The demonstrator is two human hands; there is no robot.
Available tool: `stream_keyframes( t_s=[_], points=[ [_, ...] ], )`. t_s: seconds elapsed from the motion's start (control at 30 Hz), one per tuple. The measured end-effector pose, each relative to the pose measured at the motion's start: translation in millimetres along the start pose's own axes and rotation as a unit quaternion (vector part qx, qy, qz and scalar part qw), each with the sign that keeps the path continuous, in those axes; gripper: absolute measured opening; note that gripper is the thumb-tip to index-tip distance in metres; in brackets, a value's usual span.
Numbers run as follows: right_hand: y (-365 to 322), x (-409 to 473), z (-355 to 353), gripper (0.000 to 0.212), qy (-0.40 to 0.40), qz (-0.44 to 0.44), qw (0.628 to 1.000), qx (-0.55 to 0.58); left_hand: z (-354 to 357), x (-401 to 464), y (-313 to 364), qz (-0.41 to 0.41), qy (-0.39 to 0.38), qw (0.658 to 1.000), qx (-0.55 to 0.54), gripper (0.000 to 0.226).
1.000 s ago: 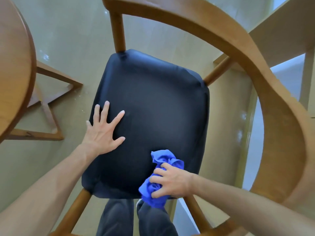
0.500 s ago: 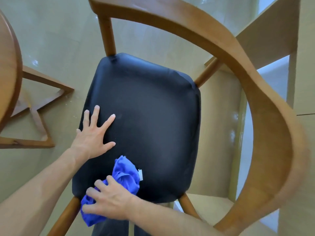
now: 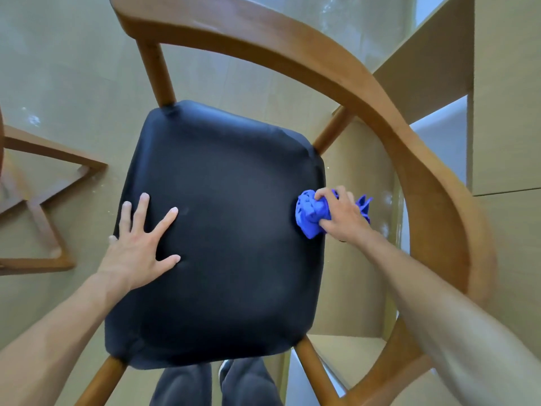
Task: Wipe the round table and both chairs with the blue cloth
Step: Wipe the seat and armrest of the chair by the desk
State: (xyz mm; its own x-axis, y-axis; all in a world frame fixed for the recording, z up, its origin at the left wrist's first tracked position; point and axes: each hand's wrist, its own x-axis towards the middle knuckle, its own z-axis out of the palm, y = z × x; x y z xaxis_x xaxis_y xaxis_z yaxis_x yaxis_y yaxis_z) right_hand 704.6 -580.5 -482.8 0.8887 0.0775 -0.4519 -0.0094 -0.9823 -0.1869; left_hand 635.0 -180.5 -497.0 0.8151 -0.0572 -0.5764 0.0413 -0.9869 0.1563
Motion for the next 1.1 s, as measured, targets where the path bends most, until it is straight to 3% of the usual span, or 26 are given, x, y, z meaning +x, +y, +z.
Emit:
stream_keyframes(
  t_s=[0.07, 0.13, 0.17, 0.3, 0.4, 0.5, 0.57, 0.67, 0.77, 0.87, 0.93, 1.0, 1.1],
  points=[
    [-14, -7, 16, 0.046, 0.064, 0.153, 0.972, 0.164, -2, 1, 0, -0.003, -0.006, 1.000, -0.008, 0.094],
    [-23, -36, 33, 0.045, 0.128, 0.290, 0.895, 0.314, -2, 1, 2, -0.005, -0.014, 1.000, -0.017, 0.094],
    [-26, -54, 44, 0.044, 0.130, 0.332, 0.872, 0.335, -2, 1, 2, -0.006, -0.016, 1.000, -0.017, 0.094],
    [-61, -119, 74, 0.037, 0.020, 0.402, 0.871, 0.281, -8, 0, 5, -0.007, -0.046, 0.999, -0.013, 0.095],
    [-129, -155, 86, 0.034, -0.089, 0.425, 0.870, 0.233, -15, -3, 9, -0.005, -0.076, 0.997, -0.024, 0.093],
    [-217, -173, 90, 0.035, -0.167, 0.346, 0.871, 0.307, -19, -4, 3, 0.003, -0.080, 0.993, -0.083, 0.080],
    [-269, -164, 85, 0.036, -0.172, 0.248, 0.892, 0.336, -25, -2, -8, 0.003, -0.045, 0.978, -0.203, 0.064],
    [-305, -93, 62, 0.041, -0.060, 0.162, 0.925, 0.337, -42, 0, -32, -0.047, 0.018, 0.937, -0.347, 0.050],
    [-288, 13, 25, 0.048, 0.058, 0.123, 0.964, 0.228, -48, -6, -51, -0.059, 0.027, 0.930, -0.362, 0.047],
    [-275, 61, 13, 0.049, 0.087, 0.090, 0.986, 0.108, -42, -10, -59, -0.048, 0.024, 0.928, -0.370, 0.046],
    [-287, 33, 40, 0.051, 0.105, 0.031, 0.992, 0.066, -37, -10, -62, -0.049, 0.026, 0.927, -0.372, 0.047],
    [-300, -37, 86, 0.055, 0.100, -0.084, 0.991, 0.026, -35, -10, -66, -0.059, 0.031, 0.927, -0.369, 0.047],
    [-297, -150, 142, 0.051, -0.018, -0.296, 0.954, -0.034, -34, -15, -69, -0.076, 0.020, 0.932, -0.355, 0.046]
  ],
)
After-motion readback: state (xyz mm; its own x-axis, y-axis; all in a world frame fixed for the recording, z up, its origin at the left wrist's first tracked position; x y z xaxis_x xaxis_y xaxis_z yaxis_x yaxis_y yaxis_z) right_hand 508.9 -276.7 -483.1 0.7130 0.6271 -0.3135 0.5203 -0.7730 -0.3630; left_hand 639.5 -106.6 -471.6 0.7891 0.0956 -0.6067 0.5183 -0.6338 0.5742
